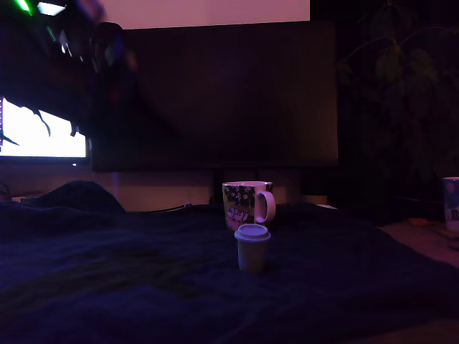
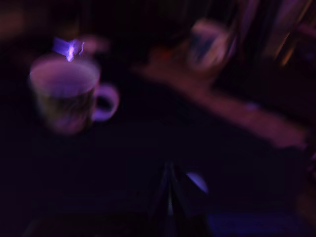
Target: Pick up the coffee capsules on the table and drop them inside the coffee cup
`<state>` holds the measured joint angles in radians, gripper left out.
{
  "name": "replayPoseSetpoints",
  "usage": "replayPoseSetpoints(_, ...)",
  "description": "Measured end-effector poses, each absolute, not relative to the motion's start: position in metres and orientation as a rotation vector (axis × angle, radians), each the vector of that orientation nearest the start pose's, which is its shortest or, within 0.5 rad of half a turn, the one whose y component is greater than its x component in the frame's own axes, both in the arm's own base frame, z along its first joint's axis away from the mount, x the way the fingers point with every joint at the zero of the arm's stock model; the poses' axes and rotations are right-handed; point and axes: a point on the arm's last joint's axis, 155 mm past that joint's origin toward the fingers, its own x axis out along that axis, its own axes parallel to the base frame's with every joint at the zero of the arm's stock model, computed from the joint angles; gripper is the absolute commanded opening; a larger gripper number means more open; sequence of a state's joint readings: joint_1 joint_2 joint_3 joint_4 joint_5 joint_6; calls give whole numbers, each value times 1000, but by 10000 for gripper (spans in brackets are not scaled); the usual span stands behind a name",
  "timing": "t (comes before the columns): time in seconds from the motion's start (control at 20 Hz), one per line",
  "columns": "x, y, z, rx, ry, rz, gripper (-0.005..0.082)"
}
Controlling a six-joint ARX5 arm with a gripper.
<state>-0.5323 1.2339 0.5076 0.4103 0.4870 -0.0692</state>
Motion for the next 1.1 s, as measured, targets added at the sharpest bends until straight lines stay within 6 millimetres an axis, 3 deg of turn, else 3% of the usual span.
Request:
replayPoseSetpoints(0.4,223,-268,155,-39,301,-1047,-19)
replayPoseSetpoints(0.8,207,-274,153,-28,289,-1055,-12)
replayPoseSetpoints(0.85,207,-274,151,-26,295,-1054,29)
replayPoseSetpoints(0.9,206,-274,150,-25,301,-1053,132)
replayPoseSetpoints(1.0,206,-274,149,-21,300,-1054,450)
replayPoseSetpoints(1.05,206,-274,149,-12,298,-1055,548)
replayPoseSetpoints(1.1,207,-274,145,-10,307,-1054,568)
